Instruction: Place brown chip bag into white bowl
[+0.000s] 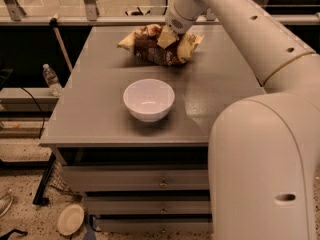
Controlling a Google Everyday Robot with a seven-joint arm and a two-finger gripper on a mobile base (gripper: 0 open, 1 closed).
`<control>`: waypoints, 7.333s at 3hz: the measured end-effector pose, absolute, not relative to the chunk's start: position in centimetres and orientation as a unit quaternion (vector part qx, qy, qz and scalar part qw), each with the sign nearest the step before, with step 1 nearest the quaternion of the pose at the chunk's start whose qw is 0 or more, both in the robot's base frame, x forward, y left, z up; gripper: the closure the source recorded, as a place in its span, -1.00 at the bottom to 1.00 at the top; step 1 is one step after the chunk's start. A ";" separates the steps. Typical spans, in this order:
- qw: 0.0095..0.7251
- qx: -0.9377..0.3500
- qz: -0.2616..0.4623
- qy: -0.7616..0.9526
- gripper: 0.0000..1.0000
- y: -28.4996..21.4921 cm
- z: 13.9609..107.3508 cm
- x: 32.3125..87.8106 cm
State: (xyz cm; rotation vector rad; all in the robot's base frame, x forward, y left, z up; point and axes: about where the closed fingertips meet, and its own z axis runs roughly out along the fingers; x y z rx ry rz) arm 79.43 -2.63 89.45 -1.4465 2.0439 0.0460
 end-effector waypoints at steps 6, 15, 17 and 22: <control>0.338 -0.694 0.128 0.623 1.00 -3.6 100.9 59.3; 0.296 -0.744 0.158 0.578 -1.00 1.4 97.3 55.8; 0.292 -0.747 0.132 0.583 -1.00 0.8 98.2 55.7; 0.365 -0.525 0.105 0.762 -1.00 -25.4 98.6 53.0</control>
Offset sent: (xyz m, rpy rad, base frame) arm -0.1301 0.0032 0.1304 0.2154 -0.0940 0.4142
